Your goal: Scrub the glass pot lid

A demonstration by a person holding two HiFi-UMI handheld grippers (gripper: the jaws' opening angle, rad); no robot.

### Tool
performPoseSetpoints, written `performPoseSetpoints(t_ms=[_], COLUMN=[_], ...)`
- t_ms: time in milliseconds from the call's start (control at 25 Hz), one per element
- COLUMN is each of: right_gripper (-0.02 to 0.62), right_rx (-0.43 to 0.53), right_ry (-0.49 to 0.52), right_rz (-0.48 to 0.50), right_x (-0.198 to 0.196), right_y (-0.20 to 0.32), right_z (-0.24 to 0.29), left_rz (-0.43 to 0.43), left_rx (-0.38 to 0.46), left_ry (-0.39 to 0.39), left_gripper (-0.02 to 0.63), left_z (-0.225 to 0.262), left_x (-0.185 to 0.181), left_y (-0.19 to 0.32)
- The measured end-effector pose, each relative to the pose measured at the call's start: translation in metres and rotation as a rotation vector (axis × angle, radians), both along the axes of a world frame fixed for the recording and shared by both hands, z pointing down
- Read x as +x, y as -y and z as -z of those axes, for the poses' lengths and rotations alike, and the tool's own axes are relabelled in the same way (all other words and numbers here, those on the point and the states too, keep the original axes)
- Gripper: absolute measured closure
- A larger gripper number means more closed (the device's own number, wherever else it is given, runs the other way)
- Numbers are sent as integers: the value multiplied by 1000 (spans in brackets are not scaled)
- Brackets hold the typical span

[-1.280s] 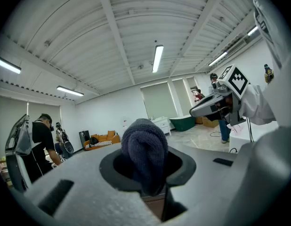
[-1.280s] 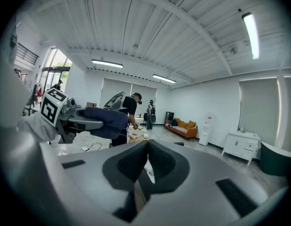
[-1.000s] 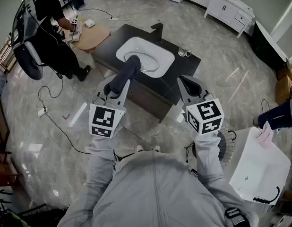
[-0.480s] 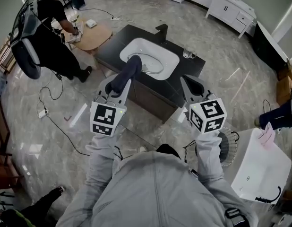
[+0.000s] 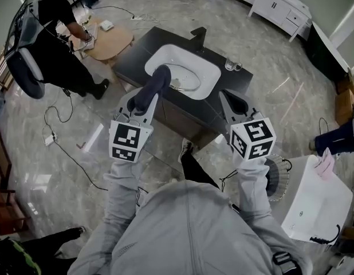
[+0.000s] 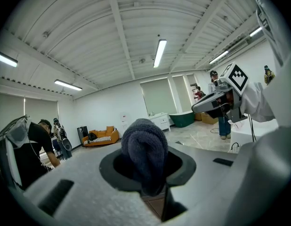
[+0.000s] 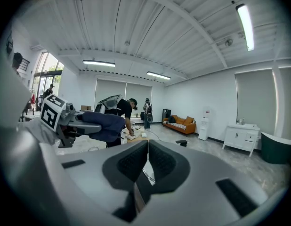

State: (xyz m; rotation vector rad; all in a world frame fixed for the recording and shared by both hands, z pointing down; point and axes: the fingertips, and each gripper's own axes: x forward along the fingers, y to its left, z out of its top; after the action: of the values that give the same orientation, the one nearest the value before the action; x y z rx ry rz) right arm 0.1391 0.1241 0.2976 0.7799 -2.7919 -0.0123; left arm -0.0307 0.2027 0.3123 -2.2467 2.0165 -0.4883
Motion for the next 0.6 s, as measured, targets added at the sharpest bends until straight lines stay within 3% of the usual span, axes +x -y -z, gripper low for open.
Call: performPoseSetpoints(t_ms=[360,600], right_gripper=[566,566], right_rx=[10,-35], right_ry=[31,14], right_rz=[-15,-27], right_x=[-43,-67], right_y=[73,127], right_z=[-1,-20], left_rz=[3,-2], left_rx=[-15,-66], left_ry=[14,8], left_gripper=[512,512], left_z=[-4,-21], left_x=[-46,-73], left_y=[70,127])
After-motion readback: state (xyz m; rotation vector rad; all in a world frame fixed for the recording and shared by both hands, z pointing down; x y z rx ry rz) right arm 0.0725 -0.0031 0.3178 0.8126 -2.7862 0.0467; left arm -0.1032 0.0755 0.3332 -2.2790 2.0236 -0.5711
